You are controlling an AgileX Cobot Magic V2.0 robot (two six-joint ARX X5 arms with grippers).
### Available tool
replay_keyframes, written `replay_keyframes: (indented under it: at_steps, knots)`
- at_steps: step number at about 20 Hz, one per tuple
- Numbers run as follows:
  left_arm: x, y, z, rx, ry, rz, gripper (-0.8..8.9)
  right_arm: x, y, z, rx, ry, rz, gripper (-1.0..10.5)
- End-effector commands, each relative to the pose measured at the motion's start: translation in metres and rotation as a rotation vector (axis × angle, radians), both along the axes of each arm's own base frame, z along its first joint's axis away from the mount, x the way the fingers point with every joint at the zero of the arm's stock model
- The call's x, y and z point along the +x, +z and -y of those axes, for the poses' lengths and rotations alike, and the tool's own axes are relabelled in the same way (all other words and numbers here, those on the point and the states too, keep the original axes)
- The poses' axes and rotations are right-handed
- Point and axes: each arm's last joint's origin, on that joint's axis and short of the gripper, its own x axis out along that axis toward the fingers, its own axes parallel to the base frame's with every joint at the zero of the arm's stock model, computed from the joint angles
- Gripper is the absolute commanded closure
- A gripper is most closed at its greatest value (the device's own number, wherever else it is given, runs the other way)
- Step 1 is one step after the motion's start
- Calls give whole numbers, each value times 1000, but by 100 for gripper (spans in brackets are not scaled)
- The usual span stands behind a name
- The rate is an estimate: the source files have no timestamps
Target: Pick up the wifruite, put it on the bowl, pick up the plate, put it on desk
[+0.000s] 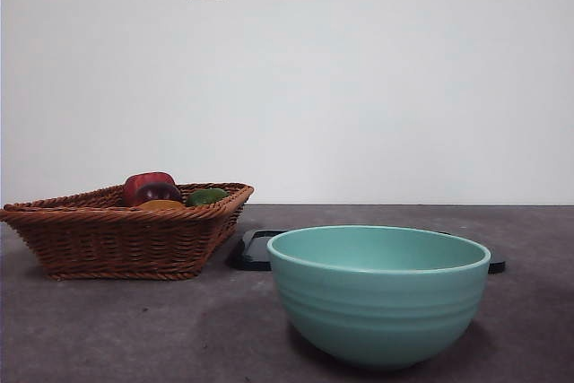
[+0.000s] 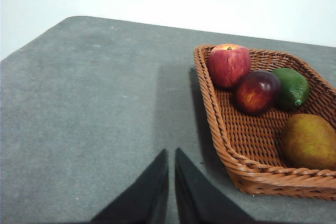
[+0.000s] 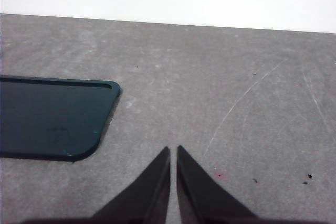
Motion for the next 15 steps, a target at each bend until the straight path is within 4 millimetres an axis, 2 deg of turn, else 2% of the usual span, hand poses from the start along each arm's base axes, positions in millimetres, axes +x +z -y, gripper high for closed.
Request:
replay_keyframes:
  at_steps: [1, 10, 15]
  knots:
    - [1, -7, 0, 13, -2, -23, 795, 0, 0, 0, 11, -4, 10, 930]
    - [1, -7, 0, -11, 2, -21, 795, 0, 0, 0, 11, -3, 11, 931]
    - [1, -7, 0, -86, 14, -22, 795, 0, 0, 0, 16, -2, 11, 931]
